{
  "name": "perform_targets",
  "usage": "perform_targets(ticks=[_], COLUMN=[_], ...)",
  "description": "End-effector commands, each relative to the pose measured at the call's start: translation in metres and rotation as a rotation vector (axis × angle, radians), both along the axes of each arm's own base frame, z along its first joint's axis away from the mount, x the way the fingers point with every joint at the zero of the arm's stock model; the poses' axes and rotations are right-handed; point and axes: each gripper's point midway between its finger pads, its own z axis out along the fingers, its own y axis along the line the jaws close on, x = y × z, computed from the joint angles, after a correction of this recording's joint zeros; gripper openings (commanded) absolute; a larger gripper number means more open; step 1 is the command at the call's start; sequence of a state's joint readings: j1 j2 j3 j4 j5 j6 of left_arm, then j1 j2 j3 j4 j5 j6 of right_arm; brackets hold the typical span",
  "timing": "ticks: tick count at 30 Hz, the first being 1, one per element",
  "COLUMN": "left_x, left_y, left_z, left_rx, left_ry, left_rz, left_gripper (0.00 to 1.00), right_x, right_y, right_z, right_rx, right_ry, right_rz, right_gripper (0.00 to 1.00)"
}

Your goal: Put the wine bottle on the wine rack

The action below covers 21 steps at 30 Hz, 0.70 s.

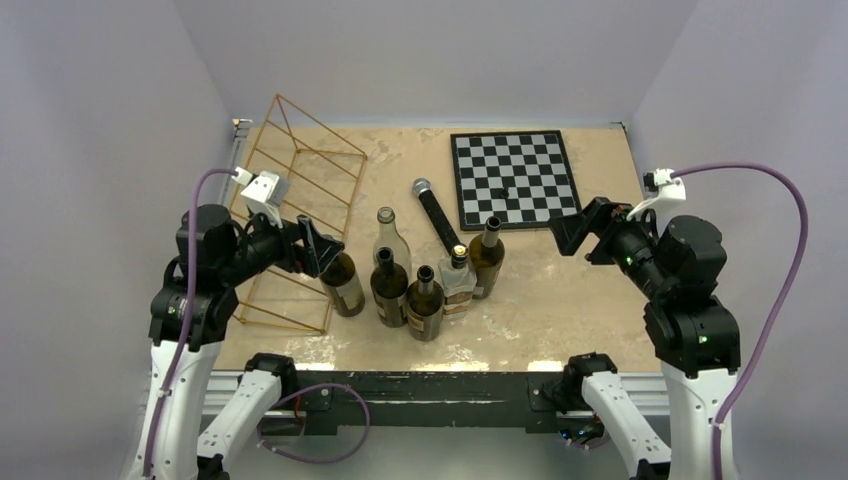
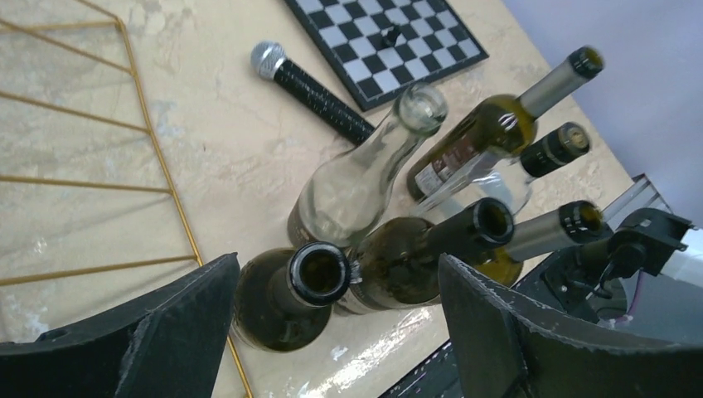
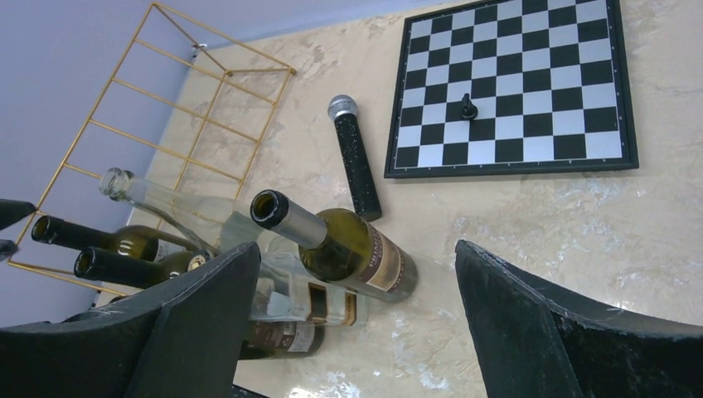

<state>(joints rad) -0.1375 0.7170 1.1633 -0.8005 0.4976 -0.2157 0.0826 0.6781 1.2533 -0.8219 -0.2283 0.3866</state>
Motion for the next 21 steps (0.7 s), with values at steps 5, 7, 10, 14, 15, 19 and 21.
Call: perform_targets(ticks=[5,7,10,14,15,19,21], left_x=[0.007,0.009,0.011,0.009,0.008,0.008,0.011], left_y=[-0.013,-0.014,-0.015,-0.019,-0.020,-0.023,-0.021], left_z=[-0.029,-0.035,-0.044,-0.049,-0.050,-0.057,-0.062], left_rx=[0.000,0.001,0.009,0.022,0.023,0.034,0.048], left_ry=[-0.061,-0.076,-0.074,-0.099,-0.108,-0.131,-0.132], left_rz=[-0.080,-0.076,-0.076,-0.103,-0.109,-0.129,-0.119], left_gripper=[0.89,0.88,0.81,0.71,0.71,0.72,0.70], right_x=[0.013,0.015,0.017,0.019,0.020,0.020,0.020], right_y=[0.005,0.004,0.003,0.002,0.002,0.005,0.006], right_z=[-0.002,-0.005,-0.008,-0.013,-0.014,-0.015,-0.015], right_rx=[0.005,0.002,-0.003,-0.010,-0.011,-0.016,-0.016], right_ry=[0.014,0.025,0.034,0.043,0.047,0.051,0.051], right_rz=[0.023,0.020,0.015,0.009,0.011,0.034,0.036], right_gripper=[0.92,0.92,0.92,0.92,0.93,0.93,0.94])
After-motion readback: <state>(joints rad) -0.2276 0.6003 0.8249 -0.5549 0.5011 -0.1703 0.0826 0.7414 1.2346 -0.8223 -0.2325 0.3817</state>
